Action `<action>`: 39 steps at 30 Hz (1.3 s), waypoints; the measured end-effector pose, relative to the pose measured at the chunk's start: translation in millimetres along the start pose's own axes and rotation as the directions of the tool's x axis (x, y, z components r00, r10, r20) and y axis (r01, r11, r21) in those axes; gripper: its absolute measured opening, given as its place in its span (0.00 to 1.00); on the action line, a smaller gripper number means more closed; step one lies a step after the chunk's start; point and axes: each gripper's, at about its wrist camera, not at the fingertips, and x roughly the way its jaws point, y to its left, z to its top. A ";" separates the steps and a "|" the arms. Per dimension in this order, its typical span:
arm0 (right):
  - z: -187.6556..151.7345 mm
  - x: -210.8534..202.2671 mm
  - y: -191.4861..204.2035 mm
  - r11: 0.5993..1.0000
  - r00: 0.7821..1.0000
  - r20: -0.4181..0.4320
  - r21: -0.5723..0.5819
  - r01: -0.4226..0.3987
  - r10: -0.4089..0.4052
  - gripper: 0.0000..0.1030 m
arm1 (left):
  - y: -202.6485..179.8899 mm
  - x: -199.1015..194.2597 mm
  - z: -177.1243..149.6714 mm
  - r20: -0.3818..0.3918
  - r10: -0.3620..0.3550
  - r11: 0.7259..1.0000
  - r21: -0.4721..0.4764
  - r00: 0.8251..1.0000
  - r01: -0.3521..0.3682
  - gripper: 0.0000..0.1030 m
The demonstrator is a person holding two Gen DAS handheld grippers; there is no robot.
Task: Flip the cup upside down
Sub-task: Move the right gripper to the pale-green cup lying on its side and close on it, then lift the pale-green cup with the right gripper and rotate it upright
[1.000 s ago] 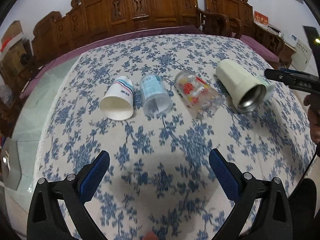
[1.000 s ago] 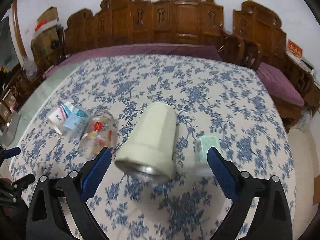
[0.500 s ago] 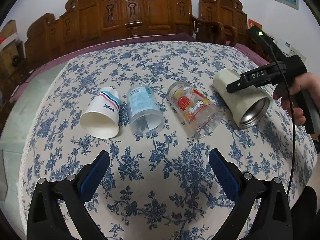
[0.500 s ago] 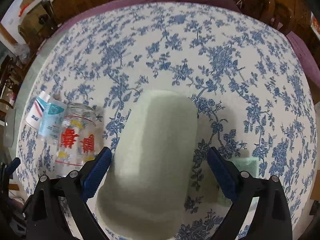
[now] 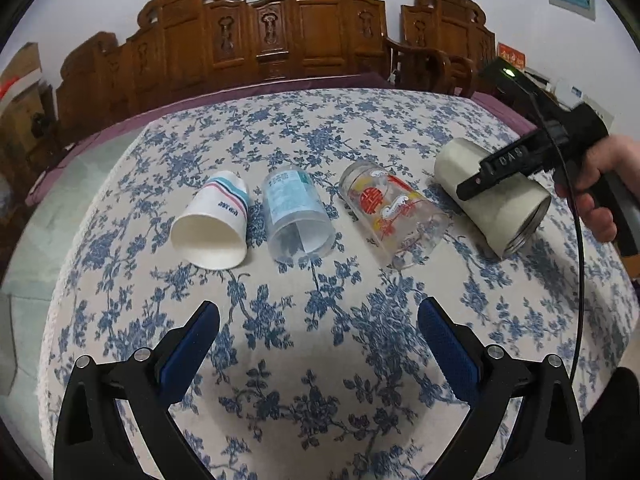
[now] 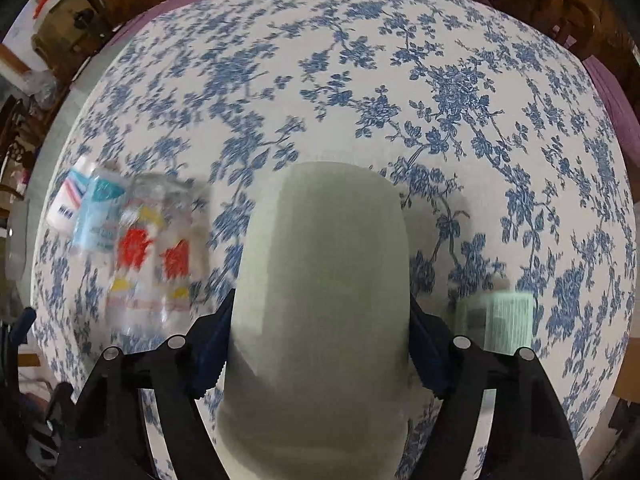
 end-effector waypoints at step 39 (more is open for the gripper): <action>-144.4 -49.7 85.6 0.985 0.963 0.208 -0.048 -0.163 0.170 0.76 | 14.7 -111.1 -25.8 0.062 0.066 0.998 -0.029 0.996 -0.064 0.93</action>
